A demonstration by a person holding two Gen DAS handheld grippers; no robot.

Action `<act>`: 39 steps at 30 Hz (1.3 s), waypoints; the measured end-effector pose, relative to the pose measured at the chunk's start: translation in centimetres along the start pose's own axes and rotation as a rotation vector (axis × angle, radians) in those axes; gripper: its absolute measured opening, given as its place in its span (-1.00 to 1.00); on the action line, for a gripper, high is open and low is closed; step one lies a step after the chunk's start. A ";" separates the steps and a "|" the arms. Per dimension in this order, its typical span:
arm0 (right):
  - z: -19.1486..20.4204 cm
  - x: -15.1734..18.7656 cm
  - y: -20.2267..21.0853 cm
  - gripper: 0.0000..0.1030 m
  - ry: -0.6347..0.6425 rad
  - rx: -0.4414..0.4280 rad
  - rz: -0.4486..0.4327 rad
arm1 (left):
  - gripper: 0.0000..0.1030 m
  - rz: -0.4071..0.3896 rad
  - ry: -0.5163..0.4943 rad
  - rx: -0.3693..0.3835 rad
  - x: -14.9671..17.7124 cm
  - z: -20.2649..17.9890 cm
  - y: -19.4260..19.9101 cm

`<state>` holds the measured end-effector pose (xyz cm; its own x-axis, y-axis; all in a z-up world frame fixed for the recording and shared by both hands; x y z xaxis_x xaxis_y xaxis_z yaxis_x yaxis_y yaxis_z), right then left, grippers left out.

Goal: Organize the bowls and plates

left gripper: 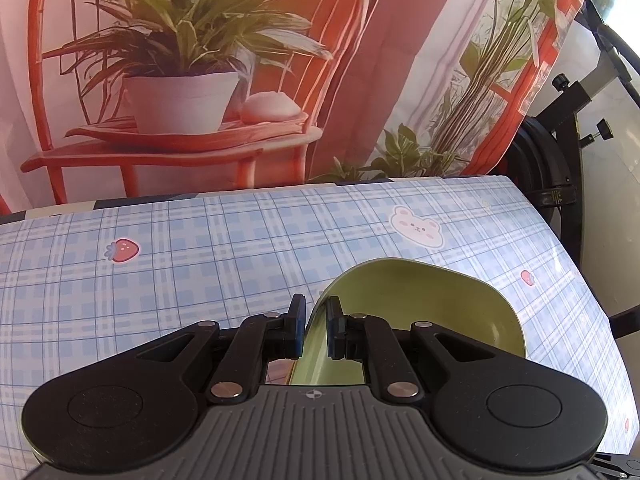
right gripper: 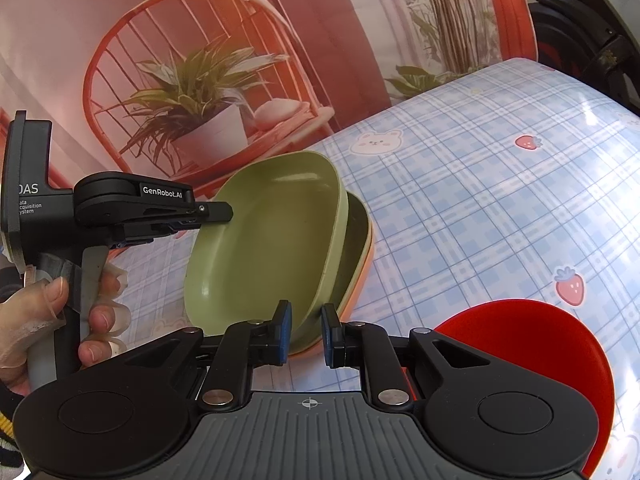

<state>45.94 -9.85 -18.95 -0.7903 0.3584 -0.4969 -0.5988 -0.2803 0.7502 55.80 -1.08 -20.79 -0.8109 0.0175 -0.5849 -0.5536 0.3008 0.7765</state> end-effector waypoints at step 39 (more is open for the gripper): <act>-1.7 -2.7 -0.5 -0.99 -0.007 0.055 -0.049 | -0.79 -0.006 -0.032 -0.013 2.0 0.3 1.4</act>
<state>48.17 -12.14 -18.71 -0.7590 0.3768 -0.5310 -0.6288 -0.2127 0.7479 53.44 -0.34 -21.00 -0.8014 0.0467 -0.5963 -0.5607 0.2886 0.7761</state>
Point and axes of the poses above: each gripper's, at about its wrist camera, not at the fingertips, and y roughly against the way its jaws point, z to its left, x to its underside, the point moved 7 cm from there along -y, roughly the way its jaws point, and after that the axes turned 1 degree about -x, right-handed, at the moved point
